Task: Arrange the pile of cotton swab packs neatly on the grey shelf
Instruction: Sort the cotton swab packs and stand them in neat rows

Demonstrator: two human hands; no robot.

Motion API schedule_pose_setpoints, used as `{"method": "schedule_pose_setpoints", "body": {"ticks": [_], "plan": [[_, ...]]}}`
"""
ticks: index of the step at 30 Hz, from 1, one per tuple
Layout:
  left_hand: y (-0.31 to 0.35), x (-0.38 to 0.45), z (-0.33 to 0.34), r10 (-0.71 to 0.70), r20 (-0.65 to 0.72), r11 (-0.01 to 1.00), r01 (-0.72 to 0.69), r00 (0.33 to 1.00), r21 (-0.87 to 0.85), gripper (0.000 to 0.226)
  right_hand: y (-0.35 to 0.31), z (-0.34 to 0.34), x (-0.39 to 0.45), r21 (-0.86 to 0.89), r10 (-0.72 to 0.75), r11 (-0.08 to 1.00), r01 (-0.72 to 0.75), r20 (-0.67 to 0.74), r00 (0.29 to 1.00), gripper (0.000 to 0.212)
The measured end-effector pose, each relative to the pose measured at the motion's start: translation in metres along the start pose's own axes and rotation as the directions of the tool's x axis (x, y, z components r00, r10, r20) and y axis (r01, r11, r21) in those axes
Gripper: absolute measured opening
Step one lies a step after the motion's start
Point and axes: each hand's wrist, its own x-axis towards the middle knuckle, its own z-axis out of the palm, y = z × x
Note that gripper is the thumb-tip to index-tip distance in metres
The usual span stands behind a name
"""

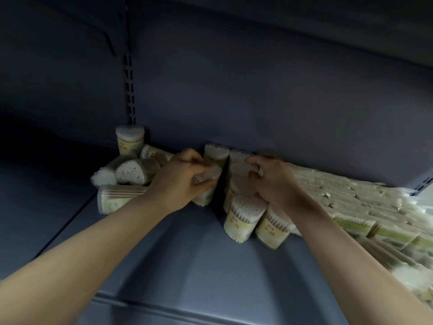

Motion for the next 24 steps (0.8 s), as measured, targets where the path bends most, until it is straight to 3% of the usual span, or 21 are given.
{"method": "schedule_pose_setpoints", "body": {"ticks": [7,16,24], "plan": [[-0.001,0.009,0.006,0.017,0.026,1.0,-0.017,1.0,0.015,0.058,-0.001,0.004,0.001,0.013,0.002,1.0,-0.002,0.037,0.999,0.031],[0.0,0.024,0.019,0.074,0.021,0.99,-0.076,0.997,0.12,0.047,0.003,0.008,0.001,0.004,-0.013,1.0,0.013,0.036,0.999,0.036],[-0.006,0.031,0.028,0.043,0.017,0.993,-0.045,0.999,0.112,0.054,0.005,0.01,0.002,0.015,-0.023,1.0,0.022,0.034,0.999,0.036]]}}
